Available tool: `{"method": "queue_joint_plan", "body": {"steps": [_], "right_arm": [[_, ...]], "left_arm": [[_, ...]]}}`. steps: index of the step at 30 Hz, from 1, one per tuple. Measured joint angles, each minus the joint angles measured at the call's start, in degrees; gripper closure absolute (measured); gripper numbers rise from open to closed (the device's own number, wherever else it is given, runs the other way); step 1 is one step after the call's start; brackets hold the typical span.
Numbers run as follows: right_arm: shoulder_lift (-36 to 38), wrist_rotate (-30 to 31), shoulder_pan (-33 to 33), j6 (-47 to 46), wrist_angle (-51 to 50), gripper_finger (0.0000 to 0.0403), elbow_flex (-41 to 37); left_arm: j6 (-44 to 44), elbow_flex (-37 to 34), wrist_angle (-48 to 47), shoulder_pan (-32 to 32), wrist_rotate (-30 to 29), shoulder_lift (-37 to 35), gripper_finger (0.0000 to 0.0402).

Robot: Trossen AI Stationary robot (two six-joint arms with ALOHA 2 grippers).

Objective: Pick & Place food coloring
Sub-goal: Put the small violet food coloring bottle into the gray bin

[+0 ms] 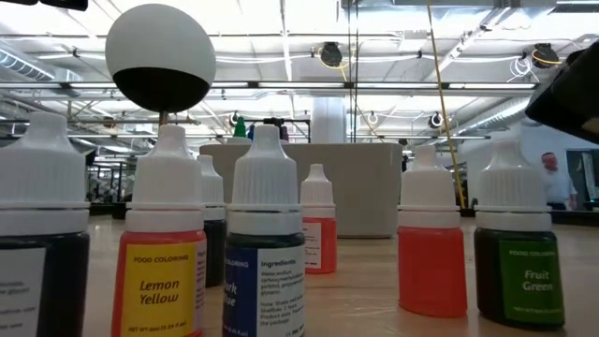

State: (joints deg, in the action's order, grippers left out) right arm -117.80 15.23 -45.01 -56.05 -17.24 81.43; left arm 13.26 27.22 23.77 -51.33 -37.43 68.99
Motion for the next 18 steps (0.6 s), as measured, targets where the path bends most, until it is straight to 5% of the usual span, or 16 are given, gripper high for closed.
{"method": "queue_joint_plan", "body": {"steps": [7,18], "right_arm": [[0.00,1.37,-0.05,0.37,0.27,0.0200,0.00],[0.00,1.27,-0.07,0.96,0.27,0.0313,0.00]], "left_arm": [[0.00,0.00,0.01,0.00,0.00,0.00,0.0371],[0.00,0.00,0.01,0.00,0.00,0.00,0.0371]]}}
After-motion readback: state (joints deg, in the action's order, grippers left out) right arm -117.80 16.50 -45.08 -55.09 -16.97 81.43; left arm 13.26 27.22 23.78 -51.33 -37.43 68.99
